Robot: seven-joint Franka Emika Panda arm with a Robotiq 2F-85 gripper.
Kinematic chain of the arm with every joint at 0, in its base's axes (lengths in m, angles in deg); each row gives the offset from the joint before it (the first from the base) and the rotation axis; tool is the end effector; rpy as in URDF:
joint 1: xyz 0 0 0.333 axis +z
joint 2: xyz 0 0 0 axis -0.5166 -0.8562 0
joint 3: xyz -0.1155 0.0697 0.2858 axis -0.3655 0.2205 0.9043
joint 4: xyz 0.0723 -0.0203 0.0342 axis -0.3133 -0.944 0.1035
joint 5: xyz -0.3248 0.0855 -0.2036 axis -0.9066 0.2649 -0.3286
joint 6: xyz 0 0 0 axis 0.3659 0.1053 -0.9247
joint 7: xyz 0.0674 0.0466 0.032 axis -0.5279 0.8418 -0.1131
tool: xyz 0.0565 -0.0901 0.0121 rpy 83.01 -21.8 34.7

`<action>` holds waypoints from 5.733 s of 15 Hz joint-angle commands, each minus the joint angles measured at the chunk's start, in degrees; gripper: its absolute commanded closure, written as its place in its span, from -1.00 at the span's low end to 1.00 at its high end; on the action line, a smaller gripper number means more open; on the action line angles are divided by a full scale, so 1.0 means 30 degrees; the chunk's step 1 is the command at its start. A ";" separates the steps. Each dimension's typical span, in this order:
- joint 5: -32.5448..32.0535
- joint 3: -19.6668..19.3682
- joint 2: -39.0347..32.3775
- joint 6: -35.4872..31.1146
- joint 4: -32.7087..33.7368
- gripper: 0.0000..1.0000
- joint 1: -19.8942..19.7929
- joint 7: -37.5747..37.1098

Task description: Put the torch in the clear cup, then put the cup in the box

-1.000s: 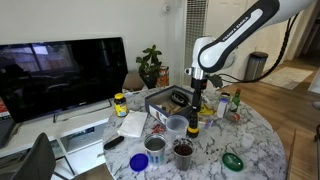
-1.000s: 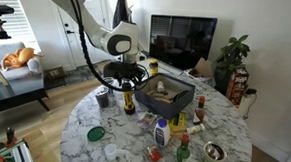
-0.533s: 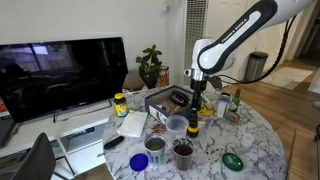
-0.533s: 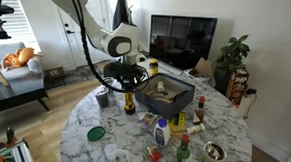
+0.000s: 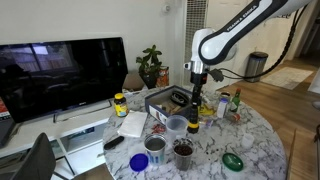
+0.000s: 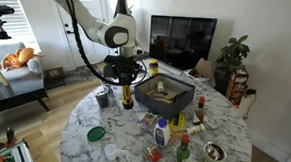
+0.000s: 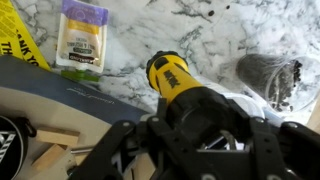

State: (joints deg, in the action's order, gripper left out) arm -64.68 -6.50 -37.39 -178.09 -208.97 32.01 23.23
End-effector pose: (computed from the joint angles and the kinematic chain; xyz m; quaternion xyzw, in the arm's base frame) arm 0.5522 0.0828 0.2965 -0.9731 -0.2228 -0.0015 0.0581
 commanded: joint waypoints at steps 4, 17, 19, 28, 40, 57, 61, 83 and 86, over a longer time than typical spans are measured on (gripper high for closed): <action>-0.4306 0.0040 0.4054 0.6223 0.1029 0.33 0.1471 -0.4198; -0.4165 0.1043 0.1963 0.5019 0.4577 0.33 0.2944 -0.2919; -0.3876 0.0926 0.1234 0.3803 0.4441 0.33 0.2776 -0.2511; -0.3188 0.0925 -0.0774 0.1016 0.3963 0.33 0.2305 -0.1395; 0.0585 0.2086 -0.1501 0.1054 0.3688 0.33 0.1669 0.1715; 0.3743 0.2836 -0.2897 0.0919 0.3920 0.33 0.0572 0.4416; 0.2632 0.2363 -0.3359 0.0472 0.3904 0.33 0.1037 0.3748; -0.9059 -0.0919 -0.3313 0.4500 0.4030 0.33 0.3485 -0.4909; -0.7978 -0.0575 -0.3366 0.4648 0.4103 0.33 0.2957 -0.4366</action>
State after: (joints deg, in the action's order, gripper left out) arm -90.25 -8.91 -48.66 -166.12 -196.63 41.70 10.32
